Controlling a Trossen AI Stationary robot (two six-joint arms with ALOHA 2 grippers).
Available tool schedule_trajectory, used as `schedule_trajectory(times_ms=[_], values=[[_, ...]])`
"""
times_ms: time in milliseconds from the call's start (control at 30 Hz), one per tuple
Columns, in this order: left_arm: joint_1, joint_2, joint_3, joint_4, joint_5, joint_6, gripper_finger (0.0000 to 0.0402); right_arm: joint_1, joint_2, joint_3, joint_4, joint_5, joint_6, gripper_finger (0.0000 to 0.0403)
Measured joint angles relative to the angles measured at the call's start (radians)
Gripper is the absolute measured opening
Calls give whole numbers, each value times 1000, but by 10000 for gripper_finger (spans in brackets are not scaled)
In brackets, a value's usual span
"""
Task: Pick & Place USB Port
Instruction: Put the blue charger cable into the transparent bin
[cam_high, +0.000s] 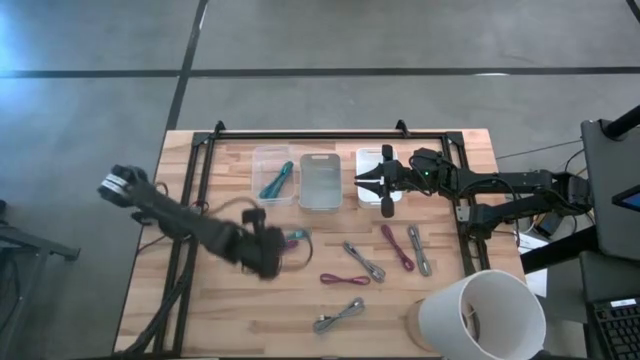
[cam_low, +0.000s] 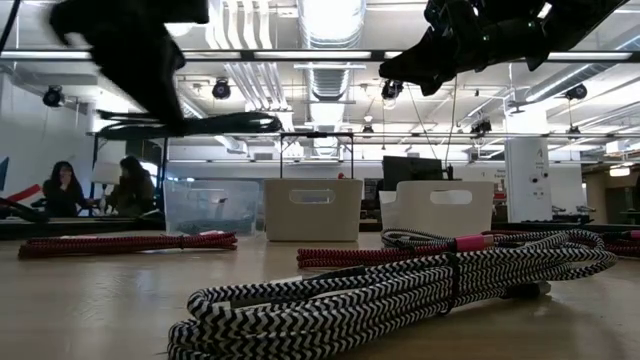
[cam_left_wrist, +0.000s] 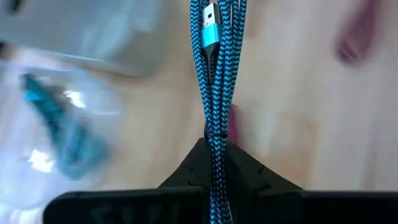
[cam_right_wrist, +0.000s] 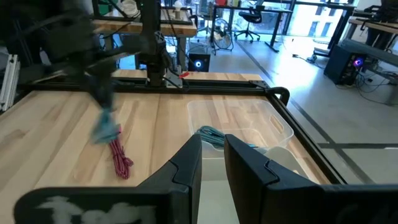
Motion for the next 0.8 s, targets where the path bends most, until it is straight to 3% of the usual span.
schedule_trajectory(times_ms=[267, 567, 800], values=[[324, -122, -3, -2, -46, 39, 25, 0, 0, 0, 2, 0, 0, 63], [666, -81, -41, 88, -40, 30, 27, 0, 0, 0, 2, 0, 0, 63], [775, 12, -85, 233, 118, 14, 28, 0, 0, 0, 1, 0, 0, 63]])
